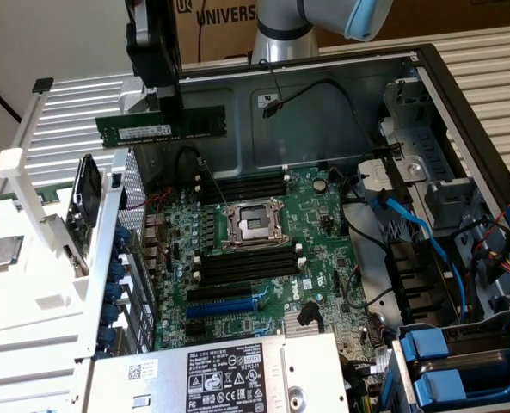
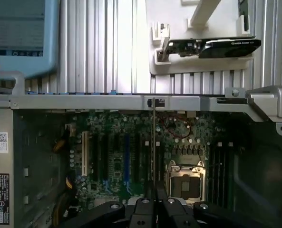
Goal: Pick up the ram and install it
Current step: 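Pick up the ram and move it above insertion slot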
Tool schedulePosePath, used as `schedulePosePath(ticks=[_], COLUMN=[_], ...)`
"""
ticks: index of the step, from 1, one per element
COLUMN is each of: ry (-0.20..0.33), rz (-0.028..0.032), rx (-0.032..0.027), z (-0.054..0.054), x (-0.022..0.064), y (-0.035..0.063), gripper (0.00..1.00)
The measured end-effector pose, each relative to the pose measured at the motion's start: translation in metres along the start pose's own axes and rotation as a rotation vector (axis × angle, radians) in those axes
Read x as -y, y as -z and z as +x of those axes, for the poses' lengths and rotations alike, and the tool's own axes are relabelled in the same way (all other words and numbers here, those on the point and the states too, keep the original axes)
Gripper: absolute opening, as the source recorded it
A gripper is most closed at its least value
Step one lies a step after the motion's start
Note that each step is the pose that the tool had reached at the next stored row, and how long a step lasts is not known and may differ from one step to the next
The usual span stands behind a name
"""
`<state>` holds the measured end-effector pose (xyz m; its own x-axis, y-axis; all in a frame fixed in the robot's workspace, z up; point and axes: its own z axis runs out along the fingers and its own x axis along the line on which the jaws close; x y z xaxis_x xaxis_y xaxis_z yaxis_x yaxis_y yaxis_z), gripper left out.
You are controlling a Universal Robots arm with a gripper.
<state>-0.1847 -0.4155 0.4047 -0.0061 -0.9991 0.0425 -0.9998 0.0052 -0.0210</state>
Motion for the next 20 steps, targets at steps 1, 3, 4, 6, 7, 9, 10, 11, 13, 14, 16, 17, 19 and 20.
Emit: schedulePosePath(ticks=[1, 3, 4, 6, 7, 9, 10, 11, 13, 14, 16, 17, 19, 20], ry=[0.001, 0.001, 0.001, 0.001, 0.001, 0.000, -0.001, -0.001, -0.001, -0.001, -0.001, -0.001, -0.001, -0.002], rz=[0.0001, 0.0002, 0.0002, 0.0002, 0.0012, 0.0039, 0.0067, 0.0068, 0.0070, 0.0071, 0.0080, 0.0083, 0.0084, 0.0083], rx=[0.0001, 0.0003, 0.0003, 0.0021, 0.0083, 0.0253, 0.0564, 0.0628, 0.0723, 0.0744, 0.0807, 0.0839, 0.0886, 0.0968], z=[0.000, 0.000, 0.000, -0.001, -0.001, -0.001, -0.001, -0.001, -0.001, -0.001, 0.000, 0.000, 0.001, 0.001], x=[0.0094, 0.0301, 0.0347, 0.0558, 0.0628, 0.0683, 0.0748, 0.0757, 0.0756, 0.0757, 0.0756, 0.0755, 0.0759, 0.0772], y=[-0.0002, -0.0007, -0.0007, -0.0011, -0.0013, -0.0015, -0.0018, -0.0025, -0.0064, -0.0079, -0.0127, -0.0163, -0.0215, -0.0261], gripper=[0.12, 0.12, 0.12, 0.12, 0.12, 0.12, 0.12, 0.12, 0.12, 0.12, 0.12, 0.12, 0.12, 0.12])
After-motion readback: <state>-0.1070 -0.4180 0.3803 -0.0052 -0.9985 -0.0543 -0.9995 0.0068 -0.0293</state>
